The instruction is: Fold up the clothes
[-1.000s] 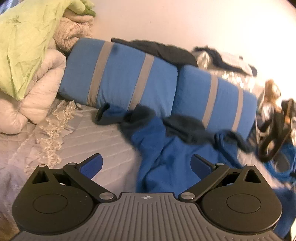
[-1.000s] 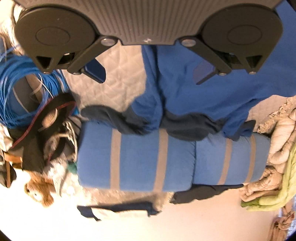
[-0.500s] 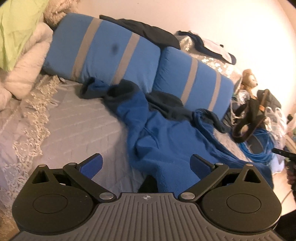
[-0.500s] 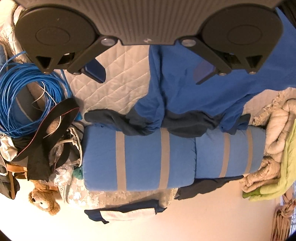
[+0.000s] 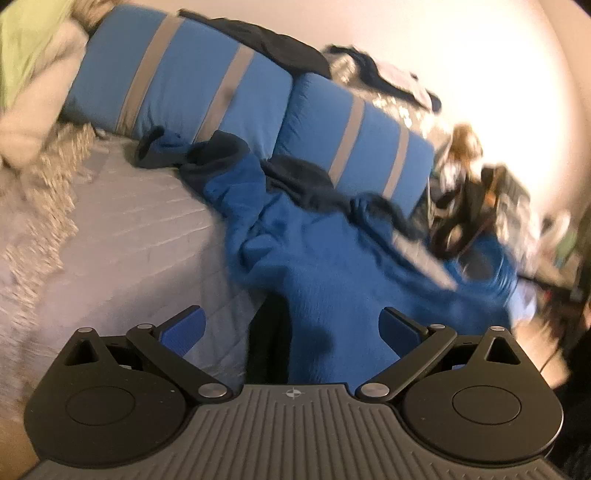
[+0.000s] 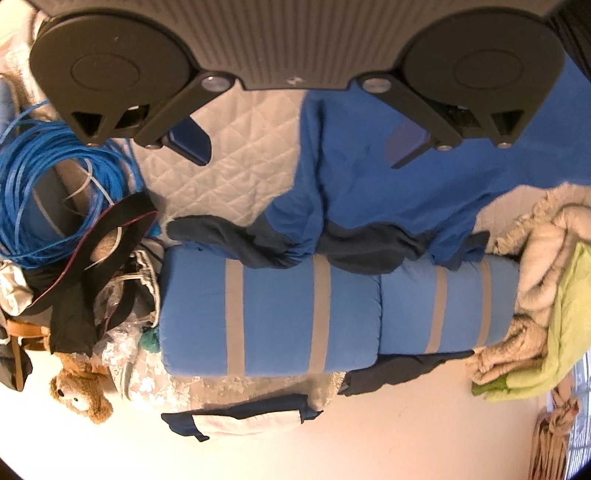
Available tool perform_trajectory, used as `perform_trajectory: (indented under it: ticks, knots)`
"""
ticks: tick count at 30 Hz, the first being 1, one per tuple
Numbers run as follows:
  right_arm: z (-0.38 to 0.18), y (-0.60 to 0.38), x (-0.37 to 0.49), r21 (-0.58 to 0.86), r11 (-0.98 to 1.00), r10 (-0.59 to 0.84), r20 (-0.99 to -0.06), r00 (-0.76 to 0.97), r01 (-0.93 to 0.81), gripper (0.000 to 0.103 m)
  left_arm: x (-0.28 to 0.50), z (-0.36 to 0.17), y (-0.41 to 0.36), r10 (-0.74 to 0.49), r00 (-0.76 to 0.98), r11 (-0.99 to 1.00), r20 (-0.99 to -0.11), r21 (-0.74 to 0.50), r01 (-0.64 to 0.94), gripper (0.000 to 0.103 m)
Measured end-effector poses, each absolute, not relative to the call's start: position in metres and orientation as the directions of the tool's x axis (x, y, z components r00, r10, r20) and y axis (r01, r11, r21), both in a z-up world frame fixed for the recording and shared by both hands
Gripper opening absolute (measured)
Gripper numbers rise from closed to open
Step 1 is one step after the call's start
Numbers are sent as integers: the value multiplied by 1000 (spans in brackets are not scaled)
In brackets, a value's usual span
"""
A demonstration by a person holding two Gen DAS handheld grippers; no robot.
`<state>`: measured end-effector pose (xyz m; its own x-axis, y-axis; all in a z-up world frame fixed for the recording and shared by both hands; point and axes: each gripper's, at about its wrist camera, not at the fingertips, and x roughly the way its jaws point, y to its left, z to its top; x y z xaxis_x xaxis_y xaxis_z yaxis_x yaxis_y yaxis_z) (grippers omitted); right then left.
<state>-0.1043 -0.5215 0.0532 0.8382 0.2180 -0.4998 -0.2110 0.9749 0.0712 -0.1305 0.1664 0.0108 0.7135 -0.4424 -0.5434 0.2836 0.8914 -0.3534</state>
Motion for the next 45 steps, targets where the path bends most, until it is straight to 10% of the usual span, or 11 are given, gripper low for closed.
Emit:
perform_trajectory:
  ticks: [13, 27, 34, 41, 45]
  knots:
    - [46, -536, -118, 103, 984, 180, -500, 847, -148, 103, -152, -3, 142, -270, 717, 947, -643, -42, 319, 102]
    - [43, -524, -116, 123, 978, 209, -493, 844, -170, 103, -167, 26, 98, -62, 946, 959, -319, 242, 144, 102]
    - [45, -517, -112, 117, 975, 223, -493, 841, -190, 103, -160, 22, 78, -87, 941, 937, -328, 294, 189, 56]
    - [48, -515, -115, 105, 975, 222, -494, 840, -196, 103, -161, 20, 65, -121, 949, 917, -291, 333, 219, 45]
    - [48, -518, -117, 105, 976, 216, -497, 841, -188, 103, -155, 21, 59, -166, 935, 896, -315, 347, 276, 14]
